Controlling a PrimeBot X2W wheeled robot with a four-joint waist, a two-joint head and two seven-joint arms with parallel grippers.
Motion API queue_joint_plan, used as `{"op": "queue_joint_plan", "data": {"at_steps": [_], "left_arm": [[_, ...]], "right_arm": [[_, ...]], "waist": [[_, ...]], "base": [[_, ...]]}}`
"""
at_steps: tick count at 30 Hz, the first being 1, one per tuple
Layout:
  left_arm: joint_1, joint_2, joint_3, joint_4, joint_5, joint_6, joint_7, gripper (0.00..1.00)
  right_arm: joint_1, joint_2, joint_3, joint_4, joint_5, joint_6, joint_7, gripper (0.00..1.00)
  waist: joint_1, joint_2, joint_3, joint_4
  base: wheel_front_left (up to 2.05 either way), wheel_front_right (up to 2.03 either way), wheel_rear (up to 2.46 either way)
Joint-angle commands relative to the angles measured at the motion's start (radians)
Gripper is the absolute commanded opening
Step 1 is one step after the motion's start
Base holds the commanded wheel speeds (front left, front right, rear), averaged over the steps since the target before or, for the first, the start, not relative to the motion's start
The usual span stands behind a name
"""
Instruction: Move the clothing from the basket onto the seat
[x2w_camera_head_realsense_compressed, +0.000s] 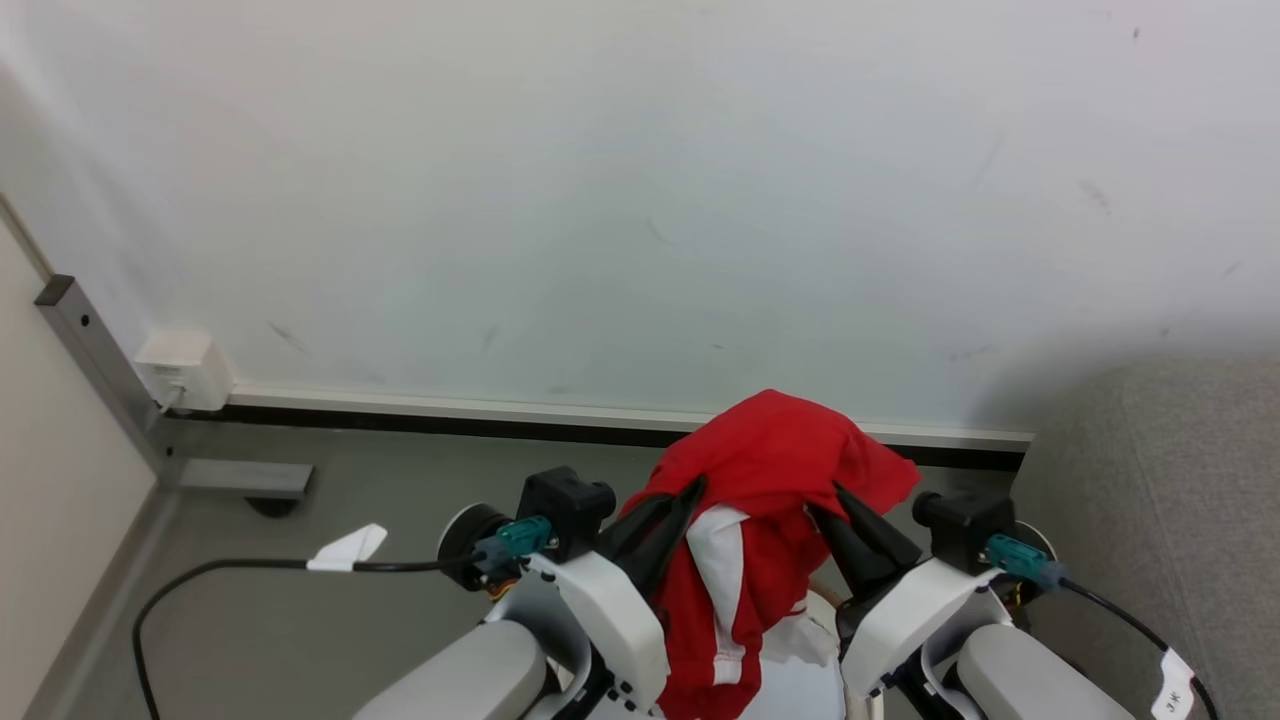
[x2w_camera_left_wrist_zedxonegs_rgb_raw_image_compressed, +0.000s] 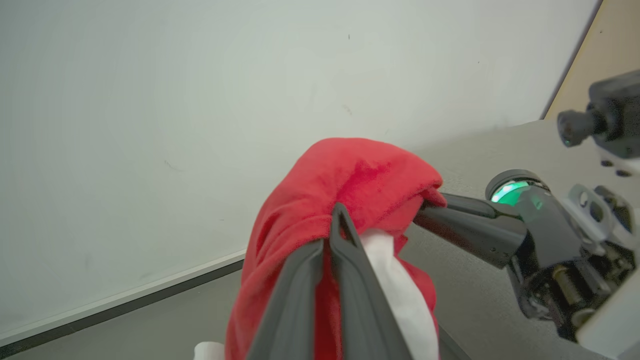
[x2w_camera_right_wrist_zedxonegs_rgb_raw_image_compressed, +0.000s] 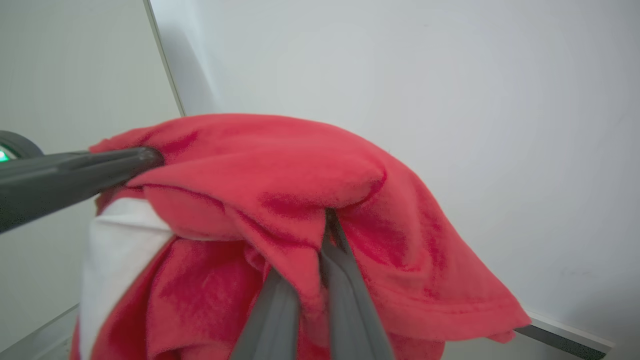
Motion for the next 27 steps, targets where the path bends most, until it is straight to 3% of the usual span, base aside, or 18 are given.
{"op": "queue_joint_plan", "data": {"at_steps": [1, 2, 4, 6, 7, 17, 27], "left_arm": [[0.013, 0.004, 0.002, 0.001, -0.003, 0.005, -0.012, 0.00], [0.015, 0.004, 0.002, 0.000, -0.004, 0.005, -0.015, 0.00], [0.017, 0.000, -0.001, -0.003, -0.006, 0.003, -0.017, 0.28], [0.020, -0.002, -0.002, -0.005, -0.007, 0.005, -0.022, 0.49], [0.022, -0.002, -0.002, -0.007, -0.008, 0.006, -0.023, 0.98], [0.040, 0.012, -0.009, -0.047, 0.001, -0.006, -0.048, 1.00], [0.051, 0.033, -0.011, -0.106, 0.051, -0.001, -0.089, 1.00]], "right_arm": [[0.025, -0.006, -0.022, -0.022, -0.024, -0.002, -0.003, 0.00], [0.036, -0.005, -0.037, -0.035, -0.033, -0.002, -0.003, 0.00], [0.049, -0.009, -0.064, -0.062, -0.054, -0.002, -0.003, 0.00], [0.061, -0.012, -0.086, -0.082, -0.066, -0.002, -0.003, 0.00], [0.063, -0.014, -0.100, -0.092, -0.073, -0.002, -0.003, 0.00], [0.074, -0.055, -0.217, -0.222, -0.070, -0.002, -0.003, 0.00], [0.082, -0.137, -0.340, -0.378, -0.092, -0.002, -0.003, 0.00]], "waist": [[0.0000, 0.0000, 0.004, -0.009], [0.0000, 0.0000, 0.005, -0.013], [0.0000, 0.0000, 0.007, -0.019], [0.0000, 0.0000, 0.008, -0.025], [0.0000, 0.0000, 0.009, -0.029], [0.0000, 0.0000, 0.025, -0.089], [0.0000, 0.0000, 0.058, -0.238]], "base": [[0.00, 0.00, 0.00], [0.00, 0.00, 0.00], [0.00, 0.00, 0.00], [0.00, 0.00, 0.00], [0.00, 0.00, 0.00], [0.00, 0.00, 0.00], [0.00, 0.00, 0.00]]}}
